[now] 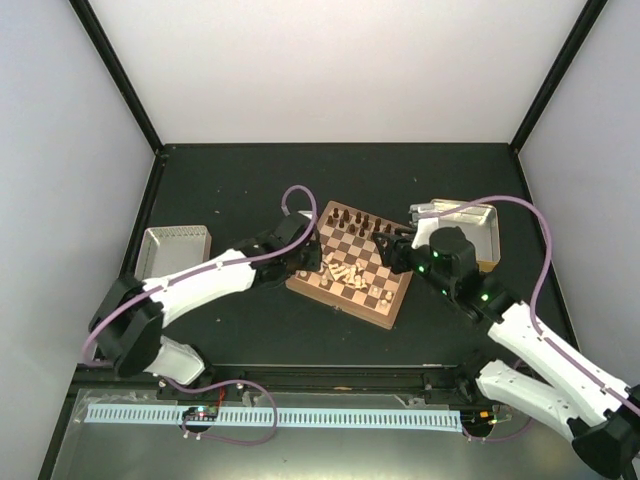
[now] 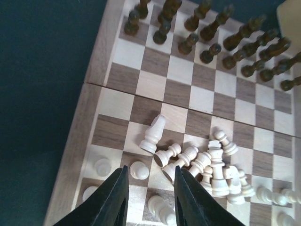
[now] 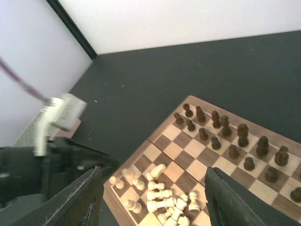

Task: Set up the chess pieces on the board
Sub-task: Place the chess piece on the chessboard, then pick up the chess piece from the chessboard.

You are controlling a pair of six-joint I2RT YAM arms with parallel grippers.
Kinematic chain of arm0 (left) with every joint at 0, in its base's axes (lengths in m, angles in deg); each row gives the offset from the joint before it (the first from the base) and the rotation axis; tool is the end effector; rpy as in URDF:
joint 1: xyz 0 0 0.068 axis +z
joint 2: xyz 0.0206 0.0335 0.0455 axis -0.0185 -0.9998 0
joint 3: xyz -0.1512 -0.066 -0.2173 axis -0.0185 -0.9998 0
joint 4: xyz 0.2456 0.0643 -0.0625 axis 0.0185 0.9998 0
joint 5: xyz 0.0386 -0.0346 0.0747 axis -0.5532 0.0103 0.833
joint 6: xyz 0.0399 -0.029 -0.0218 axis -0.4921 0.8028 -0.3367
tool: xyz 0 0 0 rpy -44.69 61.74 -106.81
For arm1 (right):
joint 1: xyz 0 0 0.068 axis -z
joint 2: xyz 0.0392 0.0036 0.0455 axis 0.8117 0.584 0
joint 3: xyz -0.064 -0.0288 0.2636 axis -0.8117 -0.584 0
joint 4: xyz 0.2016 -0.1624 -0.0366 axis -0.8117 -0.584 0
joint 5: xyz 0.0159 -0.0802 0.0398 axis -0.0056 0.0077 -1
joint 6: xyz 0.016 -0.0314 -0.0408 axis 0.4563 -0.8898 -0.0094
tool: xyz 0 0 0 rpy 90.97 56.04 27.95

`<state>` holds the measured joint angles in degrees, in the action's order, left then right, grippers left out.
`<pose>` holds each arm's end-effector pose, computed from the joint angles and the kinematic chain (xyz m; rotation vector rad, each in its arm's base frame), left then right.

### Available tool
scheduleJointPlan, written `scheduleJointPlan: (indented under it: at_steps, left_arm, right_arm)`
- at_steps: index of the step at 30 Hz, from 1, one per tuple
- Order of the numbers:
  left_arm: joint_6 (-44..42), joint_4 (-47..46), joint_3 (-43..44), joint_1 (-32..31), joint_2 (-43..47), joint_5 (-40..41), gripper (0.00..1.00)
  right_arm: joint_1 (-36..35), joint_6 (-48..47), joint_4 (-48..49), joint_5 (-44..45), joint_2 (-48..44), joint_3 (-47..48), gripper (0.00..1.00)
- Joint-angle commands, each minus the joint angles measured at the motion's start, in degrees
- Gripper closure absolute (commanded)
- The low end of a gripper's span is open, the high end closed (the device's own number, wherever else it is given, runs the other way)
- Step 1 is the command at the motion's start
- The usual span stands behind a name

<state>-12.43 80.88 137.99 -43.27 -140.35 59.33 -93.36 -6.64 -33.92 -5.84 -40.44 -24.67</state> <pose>0.2241 -0.2130 0.2207 0.1249 2.4861 -0.4770 0.1503 0.1199 0.3026 -0.1667 1.9595 0.7338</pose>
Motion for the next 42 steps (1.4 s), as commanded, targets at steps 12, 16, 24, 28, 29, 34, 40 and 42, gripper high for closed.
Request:
scheduleJointPlan:
  at_steps: [12, 16, 24, 28, 29, 34, 40, 42]
  left_arm:
    - [-10.8, -1.2, -14.8, 0.2, 40.5, 9.7, 0.43]
    - [-13.1, -2.8, -17.6, 0.3, 46.8, 9.7, 0.40]
    - [-12.4, -2.7, -18.6, 0.4, 50.2, 9.3, 0.39]
    - [-12.2, -2.8, -18.9, 0.4, 49.8, 9.0, 0.38]
    - [-12.2, -2.7, -18.9, 0.4, 49.6, 8.9, 0.39]
    - [-12.2, -3.0, -18.9, 0.4, 49.6, 8.9, 0.39]
    - [-12.2, -3.0, -19.0, 0.4, 49.6, 9.1, 0.39]
    - [-12.2, -2.9, -19.1, 0.4, 49.5, 9.1, 0.38]
  right_arm:
    - [-0.3, 4.6, -19.7, -3.6, 29.7, 15.0, 0.60]
    - [-3.4, 6.7, -21.2, -2.6, 36.0, 17.8, 0.65]
    - [-6.8, 9.8, -23.2, -1.7, 44.3, 21.4, 0.75]
    - [-7.4, 10.7, -24.4, -1.3, 47.3, 23.1, 0.78]
    - [-7.5, 10.9, -24.7, -1.0, 47.7, 23.5, 0.78]
    - [-8.3, 11.7, -26.0, 0.0, 49.3, 24.1, 0.76]
    - [-8.6, 11.7, -26.8, 0.6, 51.3, 24.5, 0.87]
    - [-8.8, 12.0, -27.2, 1.4, 51.9, 24.7, 0.88]
